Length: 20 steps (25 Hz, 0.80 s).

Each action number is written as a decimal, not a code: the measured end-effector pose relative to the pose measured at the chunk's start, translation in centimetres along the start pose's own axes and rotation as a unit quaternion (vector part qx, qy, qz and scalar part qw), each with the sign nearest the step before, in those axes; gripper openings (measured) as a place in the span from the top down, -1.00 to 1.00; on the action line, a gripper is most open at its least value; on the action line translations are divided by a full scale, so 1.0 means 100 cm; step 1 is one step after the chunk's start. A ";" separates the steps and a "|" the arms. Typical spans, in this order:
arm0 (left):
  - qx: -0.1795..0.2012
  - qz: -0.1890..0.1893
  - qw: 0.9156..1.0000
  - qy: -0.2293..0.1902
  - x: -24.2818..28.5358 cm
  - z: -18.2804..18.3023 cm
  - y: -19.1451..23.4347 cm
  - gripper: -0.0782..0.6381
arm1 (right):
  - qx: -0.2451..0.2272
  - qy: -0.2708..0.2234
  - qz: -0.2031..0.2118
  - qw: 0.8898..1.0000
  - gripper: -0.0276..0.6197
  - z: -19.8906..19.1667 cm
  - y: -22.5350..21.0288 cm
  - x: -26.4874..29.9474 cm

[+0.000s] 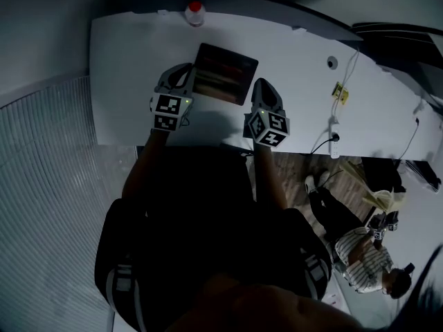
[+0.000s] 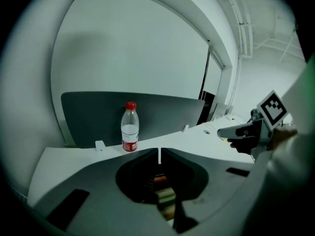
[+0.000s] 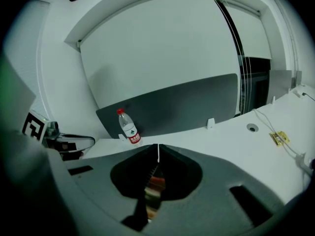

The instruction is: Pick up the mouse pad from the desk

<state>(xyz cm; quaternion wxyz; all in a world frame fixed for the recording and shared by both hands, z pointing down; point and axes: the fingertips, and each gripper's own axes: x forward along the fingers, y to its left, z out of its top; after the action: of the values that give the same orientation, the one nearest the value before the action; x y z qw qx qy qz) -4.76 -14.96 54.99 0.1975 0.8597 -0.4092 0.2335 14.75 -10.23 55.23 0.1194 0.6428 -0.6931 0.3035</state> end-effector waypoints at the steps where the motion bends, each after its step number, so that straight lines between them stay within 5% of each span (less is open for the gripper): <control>1: -0.005 -0.003 1.000 0.009 0.006 -0.004 0.003 0.75 | 0.001 0.005 -0.002 1.000 0.91 -0.003 -0.002 0.005; 20: -0.051 -0.016 0.994 0.094 0.092 -0.066 0.024 0.53 | 0.013 0.088 -0.023 0.996 0.82 -0.069 -0.049 0.076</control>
<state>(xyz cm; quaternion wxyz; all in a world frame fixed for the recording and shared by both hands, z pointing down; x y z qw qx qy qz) -3.12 -18.46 65.86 0.2829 0.8291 -0.3860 0.2891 16.80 -12.43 66.13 0.1786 0.6306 -0.6613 0.3648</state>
